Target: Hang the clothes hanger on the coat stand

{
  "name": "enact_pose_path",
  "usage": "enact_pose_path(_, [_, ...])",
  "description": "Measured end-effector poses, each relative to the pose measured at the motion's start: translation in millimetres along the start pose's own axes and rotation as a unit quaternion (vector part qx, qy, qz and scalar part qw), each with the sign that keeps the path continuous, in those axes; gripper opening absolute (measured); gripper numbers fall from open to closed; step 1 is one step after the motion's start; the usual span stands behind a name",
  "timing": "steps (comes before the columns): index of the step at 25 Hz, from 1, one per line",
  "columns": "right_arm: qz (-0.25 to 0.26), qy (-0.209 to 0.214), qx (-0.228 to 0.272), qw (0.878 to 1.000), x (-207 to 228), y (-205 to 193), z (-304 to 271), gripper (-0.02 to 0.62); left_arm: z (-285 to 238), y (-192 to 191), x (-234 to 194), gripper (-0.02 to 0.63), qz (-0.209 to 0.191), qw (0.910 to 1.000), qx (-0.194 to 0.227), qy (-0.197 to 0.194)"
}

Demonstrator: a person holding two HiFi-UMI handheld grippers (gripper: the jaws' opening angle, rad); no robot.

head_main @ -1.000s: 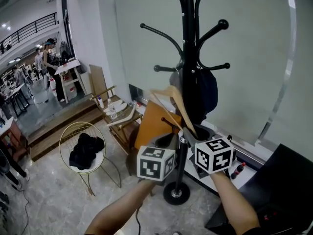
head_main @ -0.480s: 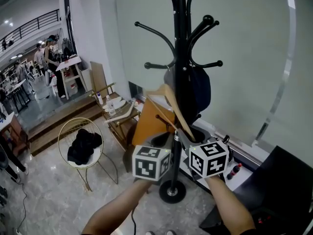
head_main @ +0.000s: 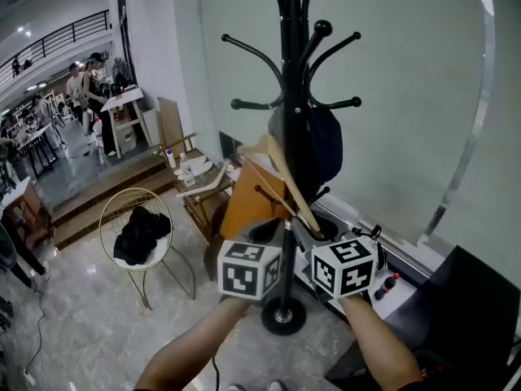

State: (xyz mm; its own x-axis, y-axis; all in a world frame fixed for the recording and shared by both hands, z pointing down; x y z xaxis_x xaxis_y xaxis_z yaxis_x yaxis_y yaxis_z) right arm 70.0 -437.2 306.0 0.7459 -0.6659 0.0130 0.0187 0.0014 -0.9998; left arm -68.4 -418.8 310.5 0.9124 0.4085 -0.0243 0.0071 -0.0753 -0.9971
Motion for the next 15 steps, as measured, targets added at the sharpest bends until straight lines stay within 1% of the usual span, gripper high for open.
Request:
enact_pose_path(5, [0.005,-0.008,0.002,1.000,1.7,-1.5,11.1,0.129,1.8,-2.4,8.2,0.005,0.000,1.0000,-0.002,-0.005])
enact_pose_path(15, [0.008,-0.035,0.009,0.999,-9.9,1.1,27.9,0.132,14.0,-2.8,16.4,0.005,-0.002,0.9995,-0.002,-0.032])
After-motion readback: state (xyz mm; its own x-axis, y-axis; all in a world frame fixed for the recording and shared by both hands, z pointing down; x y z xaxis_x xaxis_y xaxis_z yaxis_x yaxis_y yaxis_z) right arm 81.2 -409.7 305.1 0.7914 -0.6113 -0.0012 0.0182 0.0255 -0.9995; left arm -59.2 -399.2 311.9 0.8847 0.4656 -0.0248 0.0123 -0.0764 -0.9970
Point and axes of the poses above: the fingertips, and each gripper's own axes: z backward along the fingers, x to its right, y out of its top, the point moved 9 cm from there along z, backward along the fingers, and after that the axes turned 5 degrees about x, right-handed, at the moved point
